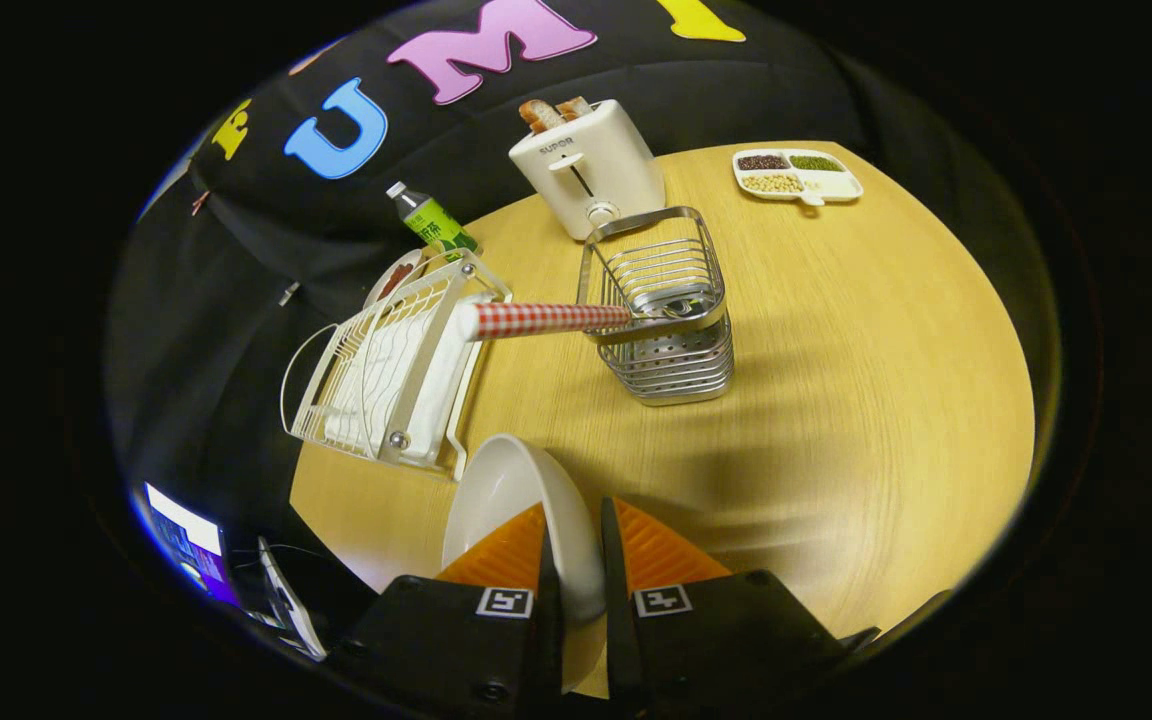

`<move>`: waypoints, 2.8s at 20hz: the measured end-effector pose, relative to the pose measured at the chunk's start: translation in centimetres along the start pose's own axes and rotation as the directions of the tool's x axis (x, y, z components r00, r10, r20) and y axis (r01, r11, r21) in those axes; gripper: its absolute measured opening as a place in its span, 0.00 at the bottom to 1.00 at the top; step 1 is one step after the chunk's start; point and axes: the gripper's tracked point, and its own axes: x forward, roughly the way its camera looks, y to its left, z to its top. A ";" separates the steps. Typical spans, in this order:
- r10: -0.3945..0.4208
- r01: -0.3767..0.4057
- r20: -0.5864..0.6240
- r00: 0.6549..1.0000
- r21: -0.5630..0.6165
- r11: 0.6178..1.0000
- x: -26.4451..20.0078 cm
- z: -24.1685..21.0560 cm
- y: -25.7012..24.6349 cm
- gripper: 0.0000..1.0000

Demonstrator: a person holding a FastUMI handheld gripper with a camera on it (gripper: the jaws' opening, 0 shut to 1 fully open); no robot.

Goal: Take the plate from the dish rack, then take the spoon from the basket and place it into the plate.

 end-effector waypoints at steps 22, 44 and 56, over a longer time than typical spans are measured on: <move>0.070 0.192 0.443 0.894 -0.518 0.833 -4.2 10.1 2.5 0.99; 0.055 0.271 0.485 0.873 -0.576 0.772 0.2 14.3 2.9 0.40; -0.024 0.320 0.502 0.864 -0.513 0.797 -1.8 17.4 1.0 0.15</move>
